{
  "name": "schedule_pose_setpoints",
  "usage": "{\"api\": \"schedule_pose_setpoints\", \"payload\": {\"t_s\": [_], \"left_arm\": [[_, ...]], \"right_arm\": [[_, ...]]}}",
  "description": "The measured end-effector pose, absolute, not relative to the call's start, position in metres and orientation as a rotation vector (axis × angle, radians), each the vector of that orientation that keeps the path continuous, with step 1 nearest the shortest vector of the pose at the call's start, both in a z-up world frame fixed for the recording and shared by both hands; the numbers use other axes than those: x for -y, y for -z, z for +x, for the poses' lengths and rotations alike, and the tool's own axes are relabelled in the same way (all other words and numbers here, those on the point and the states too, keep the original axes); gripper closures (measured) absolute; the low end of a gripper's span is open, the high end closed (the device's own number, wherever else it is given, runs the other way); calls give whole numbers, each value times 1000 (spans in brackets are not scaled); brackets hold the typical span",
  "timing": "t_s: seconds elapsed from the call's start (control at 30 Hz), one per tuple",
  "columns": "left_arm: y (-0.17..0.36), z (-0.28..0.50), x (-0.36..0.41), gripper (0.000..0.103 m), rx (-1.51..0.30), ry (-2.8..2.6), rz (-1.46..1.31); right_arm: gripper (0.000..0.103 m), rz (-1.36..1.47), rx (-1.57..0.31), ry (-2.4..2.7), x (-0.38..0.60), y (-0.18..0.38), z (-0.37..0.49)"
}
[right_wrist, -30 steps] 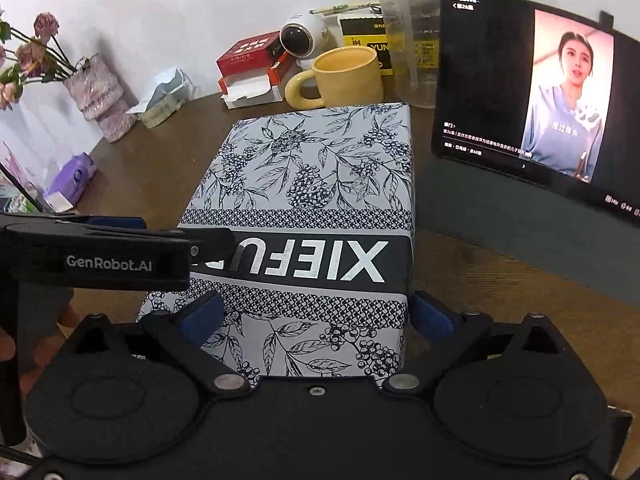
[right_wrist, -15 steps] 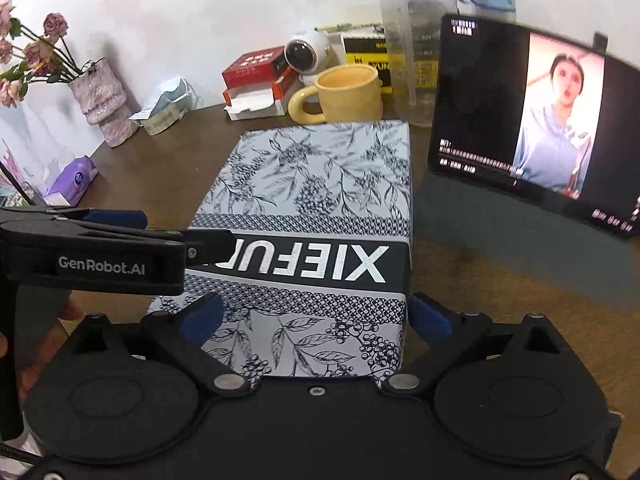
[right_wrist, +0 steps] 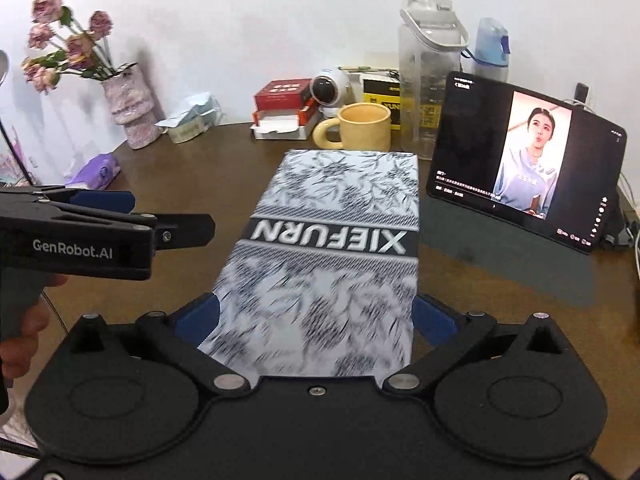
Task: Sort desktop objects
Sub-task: 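Lower the lid onto the open box rim with both grippers, then open both grippers and pull them back from the lidded box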
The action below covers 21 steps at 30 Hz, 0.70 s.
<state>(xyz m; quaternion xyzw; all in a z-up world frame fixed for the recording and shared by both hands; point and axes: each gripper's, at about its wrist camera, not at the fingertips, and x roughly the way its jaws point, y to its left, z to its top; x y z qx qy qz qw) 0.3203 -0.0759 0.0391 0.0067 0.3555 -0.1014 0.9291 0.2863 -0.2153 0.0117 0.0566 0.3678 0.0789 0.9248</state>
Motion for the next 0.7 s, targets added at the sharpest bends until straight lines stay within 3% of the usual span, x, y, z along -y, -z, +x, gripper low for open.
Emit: {"api": "schedule_pose_setpoints", "payload": {"t_s": [0.7], "left_arm": [[-67,127,41,0,-708,104,-49]], "right_arm": [[0,87,-747,-179,124,-34,121]]}}
